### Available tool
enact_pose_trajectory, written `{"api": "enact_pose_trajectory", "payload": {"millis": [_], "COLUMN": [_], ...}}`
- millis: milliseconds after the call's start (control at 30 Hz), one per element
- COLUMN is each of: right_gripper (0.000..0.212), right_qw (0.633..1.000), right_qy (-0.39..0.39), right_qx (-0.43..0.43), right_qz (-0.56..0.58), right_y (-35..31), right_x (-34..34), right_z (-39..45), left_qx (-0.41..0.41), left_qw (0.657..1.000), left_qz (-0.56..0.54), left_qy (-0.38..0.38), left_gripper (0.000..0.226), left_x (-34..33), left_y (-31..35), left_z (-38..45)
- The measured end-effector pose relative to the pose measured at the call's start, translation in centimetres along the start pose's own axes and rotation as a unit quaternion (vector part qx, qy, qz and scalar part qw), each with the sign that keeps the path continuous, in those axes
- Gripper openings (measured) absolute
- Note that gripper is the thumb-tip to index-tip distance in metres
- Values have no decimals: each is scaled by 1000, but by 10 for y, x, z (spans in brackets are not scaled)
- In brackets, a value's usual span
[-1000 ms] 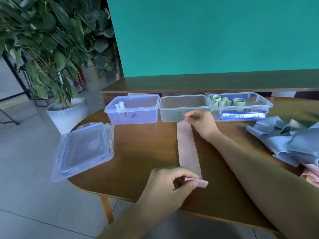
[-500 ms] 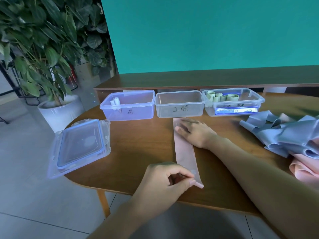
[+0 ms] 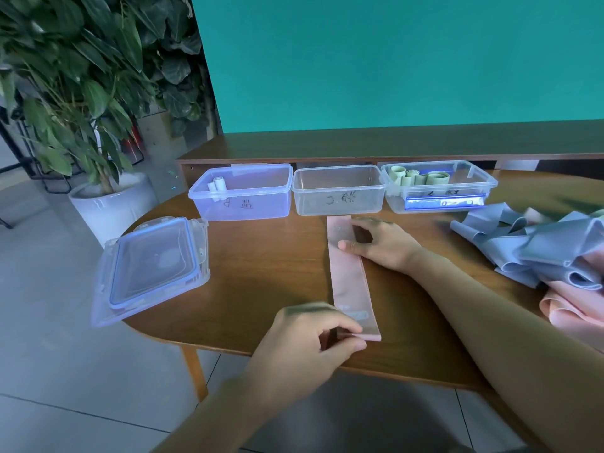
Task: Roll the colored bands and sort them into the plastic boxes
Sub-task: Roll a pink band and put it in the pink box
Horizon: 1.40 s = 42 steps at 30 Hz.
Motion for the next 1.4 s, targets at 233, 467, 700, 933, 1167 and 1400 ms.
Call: {"api": "enact_pose_trajectory", "payload": {"millis": [233,467,700,933,1167,1400], "right_gripper": [60,41,36,29,28,28], "right_qw": [999,996,988,989,991,990], "right_qy": [12,51,114,109,103,118], "right_qx": [15,26,-6,3,33,29], "right_qz": [40,75,106,99,79,76], "right_y": [-3,-3,5,4,-10,-12], "right_x": [6,15,26,20,19,21], "right_z": [-3,-13,-46,-62,-66,-72], "left_qx": [1,122,168,154,143,142], "left_qw": [999,986,981,986,989,987], "left_qz": [23,98,60,60,42,73], "left_qy": [32,-65,-72,-5,7,6], "left_gripper": [36,81,85,92,82,84], "left_x": [3,-4,-11,-11,-6,-5], "left_y": [-2,-20,-35,-49,-49,-47], "left_z": [1,17,57,70,68,61]}}
Point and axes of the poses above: each hand's wrist, its own z-axis towards the middle knuckle, its own x-axis out of the back of the hand, y = z × x, the point moved 9 cm from there along z, towards the middle knuckle, and after that the axes turned 3 degrees about -z, right-handed, at the moved point
